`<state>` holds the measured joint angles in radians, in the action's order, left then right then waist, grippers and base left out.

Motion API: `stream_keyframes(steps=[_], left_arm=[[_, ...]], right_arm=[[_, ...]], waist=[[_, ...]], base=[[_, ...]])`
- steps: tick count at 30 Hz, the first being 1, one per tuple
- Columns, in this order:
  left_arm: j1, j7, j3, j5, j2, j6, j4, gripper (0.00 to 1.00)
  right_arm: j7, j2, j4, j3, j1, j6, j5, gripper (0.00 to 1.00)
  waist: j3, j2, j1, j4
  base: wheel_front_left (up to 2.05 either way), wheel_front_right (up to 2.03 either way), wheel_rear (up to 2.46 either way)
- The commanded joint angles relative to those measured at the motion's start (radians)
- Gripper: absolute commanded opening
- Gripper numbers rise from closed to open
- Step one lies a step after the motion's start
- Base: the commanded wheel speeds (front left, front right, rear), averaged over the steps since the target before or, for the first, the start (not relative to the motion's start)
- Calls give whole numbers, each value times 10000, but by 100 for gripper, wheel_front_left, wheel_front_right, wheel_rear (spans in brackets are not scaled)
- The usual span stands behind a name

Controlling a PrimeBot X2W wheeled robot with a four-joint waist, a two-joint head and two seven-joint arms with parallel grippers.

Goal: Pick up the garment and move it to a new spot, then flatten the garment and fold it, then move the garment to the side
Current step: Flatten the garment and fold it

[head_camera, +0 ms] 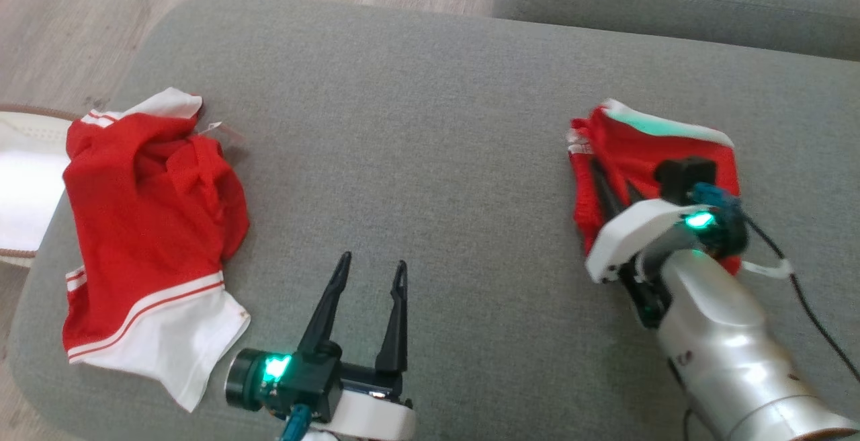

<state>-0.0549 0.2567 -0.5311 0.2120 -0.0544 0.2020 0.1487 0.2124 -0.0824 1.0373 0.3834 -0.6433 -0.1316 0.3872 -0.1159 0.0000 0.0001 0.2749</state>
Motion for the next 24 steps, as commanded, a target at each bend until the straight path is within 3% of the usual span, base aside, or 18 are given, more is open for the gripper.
stream_keyframes(steps=[1,12,19,24], left_arm=[[-332,51,280,24,41,78,-301,100],[348,51,790,-16,38,141,-344,100],[1072,51,1391,-141,-49,150,-677,100],[1752,51,1754,-270,-126,171,-962,100]], right_arm=[[201,263,-467,281,-44,9,-43,100],[474,120,-3225,101,2182,9,-103,100],[491,-370,-6027,-745,4747,9,-413,100],[492,-524,-7182,-1589,6052,9,-899,100]], waist=[[47,0,-1,-53],[1004,0,-1,-890],[1550,0,-1,-1344],[1876,0,-1,-1545]], base=[[0,0,0],[0,0,0],[0,0,0],[0,0,0]])
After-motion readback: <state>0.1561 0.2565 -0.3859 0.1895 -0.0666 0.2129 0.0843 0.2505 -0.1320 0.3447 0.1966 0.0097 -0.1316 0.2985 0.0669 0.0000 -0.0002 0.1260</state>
